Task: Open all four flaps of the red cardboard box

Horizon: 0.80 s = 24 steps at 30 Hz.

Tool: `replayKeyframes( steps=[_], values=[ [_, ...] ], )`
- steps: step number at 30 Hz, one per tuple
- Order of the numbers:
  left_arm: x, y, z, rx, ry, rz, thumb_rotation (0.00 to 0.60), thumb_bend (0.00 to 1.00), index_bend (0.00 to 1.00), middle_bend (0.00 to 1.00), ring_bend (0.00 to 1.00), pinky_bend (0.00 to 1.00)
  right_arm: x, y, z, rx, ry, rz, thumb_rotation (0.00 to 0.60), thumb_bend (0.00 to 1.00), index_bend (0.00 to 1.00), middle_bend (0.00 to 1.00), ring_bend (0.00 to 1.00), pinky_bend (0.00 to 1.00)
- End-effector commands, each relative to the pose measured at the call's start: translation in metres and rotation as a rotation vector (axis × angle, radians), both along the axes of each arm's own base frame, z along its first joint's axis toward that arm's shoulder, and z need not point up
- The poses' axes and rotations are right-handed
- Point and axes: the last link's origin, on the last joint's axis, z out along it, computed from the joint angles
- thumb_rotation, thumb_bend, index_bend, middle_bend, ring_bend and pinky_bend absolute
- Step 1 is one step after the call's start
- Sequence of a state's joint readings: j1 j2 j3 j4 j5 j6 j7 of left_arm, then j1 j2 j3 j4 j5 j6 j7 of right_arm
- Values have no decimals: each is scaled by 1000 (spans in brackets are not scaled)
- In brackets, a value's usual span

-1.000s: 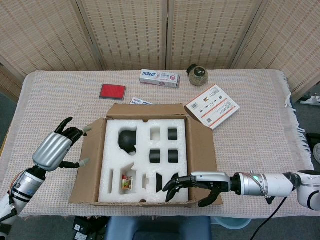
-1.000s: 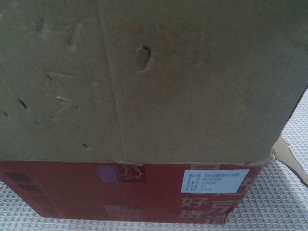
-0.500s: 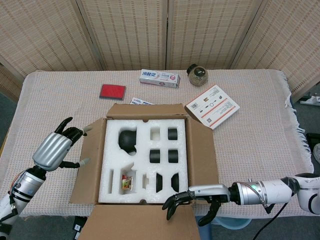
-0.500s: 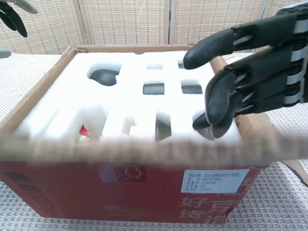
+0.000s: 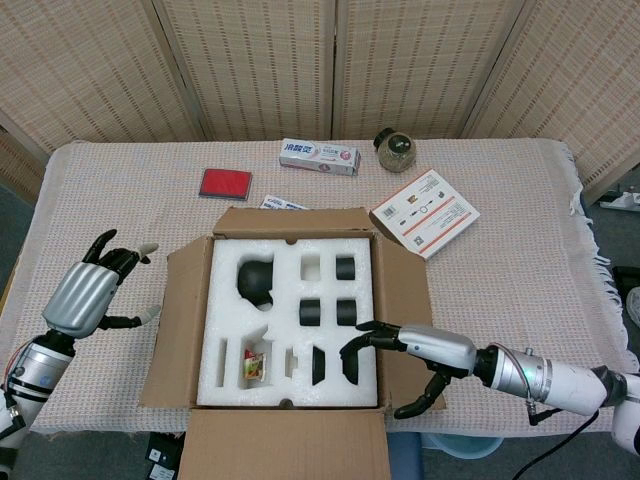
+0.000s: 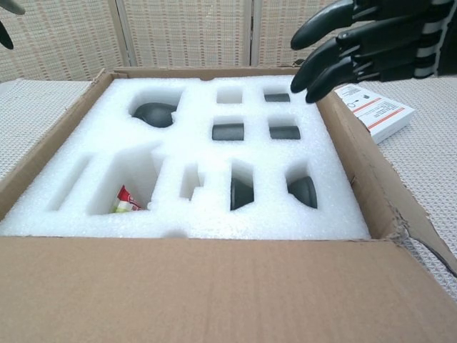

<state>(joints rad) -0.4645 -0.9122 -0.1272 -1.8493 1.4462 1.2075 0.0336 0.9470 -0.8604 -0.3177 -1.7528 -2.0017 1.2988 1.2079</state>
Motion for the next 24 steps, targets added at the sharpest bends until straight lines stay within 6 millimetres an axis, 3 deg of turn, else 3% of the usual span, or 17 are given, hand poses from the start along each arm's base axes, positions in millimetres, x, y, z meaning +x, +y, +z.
replayKeyframes(
  steps=[1, 13, 15, 18, 24],
  values=[
    [-12, 1, 3, 33, -1, 40, 385, 289, 168, 333, 287, 0, -44, 1, 18, -393, 123, -182, 288, 74, 120, 181, 146, 0],
    [-49, -6, 8, 132, 8, 188, 392, 292, 160, 309, 270, 0, -119, 15, 29, -747, 309, -376, 350, 75, 82, 138, 130, 0],
    [-53, -9, 8, 151, 9, 203, 397, 294, 159, 306, 268, 0, -129, 19, 28, -803, 350, -392, 387, 75, 71, 131, 128, 0],
    [-63, -17, 5, 190, 32, 221, 404, 296, 159, 300, 265, 0, -145, 29, 27, -879, 414, -421, 501, 75, 63, 125, 127, 0],
    [-79, -38, -4, 236, 40, 248, 410, 298, 159, 296, 261, 0, -166, 45, 22, -910, 455, -477, 549, 75, 63, 122, 116, 0]
  ],
)
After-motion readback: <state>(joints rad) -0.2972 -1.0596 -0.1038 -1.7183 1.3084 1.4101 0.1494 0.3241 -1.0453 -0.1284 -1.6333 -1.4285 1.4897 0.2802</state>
